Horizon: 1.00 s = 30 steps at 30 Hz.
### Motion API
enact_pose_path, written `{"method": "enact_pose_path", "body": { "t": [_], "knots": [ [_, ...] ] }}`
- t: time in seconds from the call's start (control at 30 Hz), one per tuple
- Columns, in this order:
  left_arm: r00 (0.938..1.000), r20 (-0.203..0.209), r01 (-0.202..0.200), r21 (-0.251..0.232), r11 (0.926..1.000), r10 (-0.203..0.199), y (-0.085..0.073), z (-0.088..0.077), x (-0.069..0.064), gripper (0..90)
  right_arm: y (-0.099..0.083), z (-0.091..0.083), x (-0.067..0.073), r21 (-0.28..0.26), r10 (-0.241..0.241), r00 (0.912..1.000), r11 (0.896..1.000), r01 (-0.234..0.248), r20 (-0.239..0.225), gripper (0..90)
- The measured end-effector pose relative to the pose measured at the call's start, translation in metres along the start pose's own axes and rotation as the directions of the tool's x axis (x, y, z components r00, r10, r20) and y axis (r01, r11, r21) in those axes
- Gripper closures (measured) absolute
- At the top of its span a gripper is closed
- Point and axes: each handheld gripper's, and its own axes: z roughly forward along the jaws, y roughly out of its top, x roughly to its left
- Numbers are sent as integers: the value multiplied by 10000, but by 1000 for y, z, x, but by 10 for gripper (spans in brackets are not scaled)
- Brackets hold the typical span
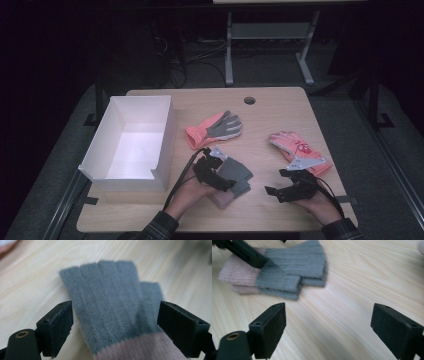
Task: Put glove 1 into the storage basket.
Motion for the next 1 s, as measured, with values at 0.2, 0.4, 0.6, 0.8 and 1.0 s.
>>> {"method": "enact_pose_path", "body": {
  "t": [0.2, 0.4, 0.6, 0.8, 1.0],
  "knots": [
    [9999, -87, -58, 245, 9997, 60, -3, 12, -2, 126, -3, -8, -5, -469, 52, 9999, 9989, -47, 96, 111],
    [9999, 47, -154, 315, 9994, 152, -6, 14, -4, 139, -4, -5, -6, -377, 48, 9998, 9993, -40, 214, 107],
    [9991, 256, -341, 380, 9987, 331, -6, 12, -7, 250, -5, -2, -8, -411, 69, 9995, 9991, -56, 317, 106],
    [9940, 1086, -191, 453, 9988, 141, -4, 10, -7, 499, -3, -1, -4, -443, -33, 9977, 9990, 63, 671, 110],
    [9889, 1485, -17, 742, 9972, -94, -1, 9, -4, 636, -4, 3, -3, -545, -162, 9948, 9983, 218, 1009, 110]
  ]
}}
